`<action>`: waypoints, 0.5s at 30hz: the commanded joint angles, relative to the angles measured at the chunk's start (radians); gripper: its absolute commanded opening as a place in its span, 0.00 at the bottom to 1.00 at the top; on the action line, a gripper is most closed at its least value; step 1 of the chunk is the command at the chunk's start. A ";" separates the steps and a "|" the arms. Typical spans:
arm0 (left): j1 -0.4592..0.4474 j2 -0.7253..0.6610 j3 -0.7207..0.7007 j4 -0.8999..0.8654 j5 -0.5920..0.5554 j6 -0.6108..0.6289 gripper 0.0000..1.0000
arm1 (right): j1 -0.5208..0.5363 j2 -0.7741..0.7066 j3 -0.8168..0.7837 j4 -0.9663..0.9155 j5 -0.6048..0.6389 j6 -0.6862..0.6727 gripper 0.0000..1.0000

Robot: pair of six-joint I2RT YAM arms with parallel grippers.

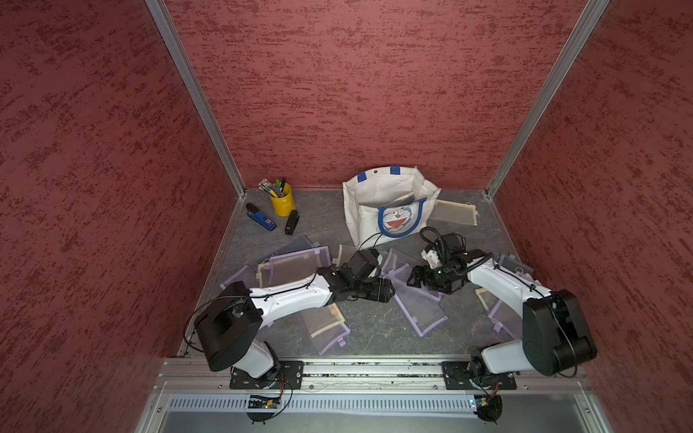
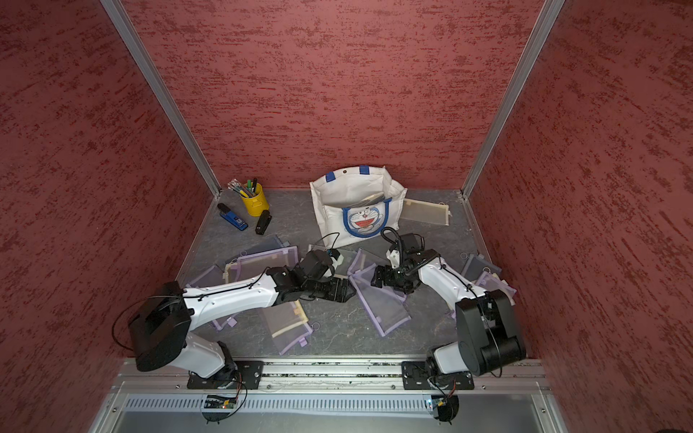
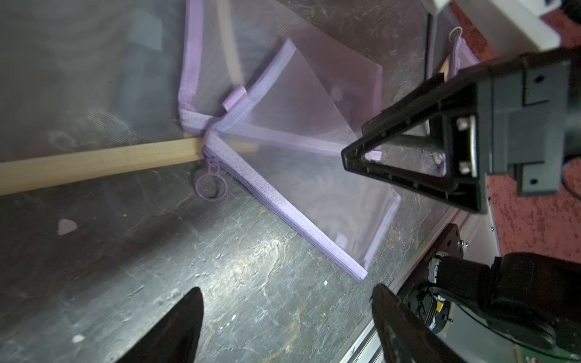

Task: Put the pencil pouch into the canvas bag
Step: Pick up the pencil pouch.

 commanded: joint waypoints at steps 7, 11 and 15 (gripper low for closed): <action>0.086 0.188 -0.037 0.352 0.097 -0.324 0.82 | -0.003 0.049 -0.069 0.206 -0.064 -0.051 0.86; 0.087 0.266 -0.025 0.427 0.128 -0.381 0.80 | -0.003 0.038 -0.104 0.257 -0.115 -0.032 0.82; 0.082 0.316 0.000 0.466 0.144 -0.401 0.77 | -0.002 0.012 -0.141 0.322 -0.184 -0.015 0.75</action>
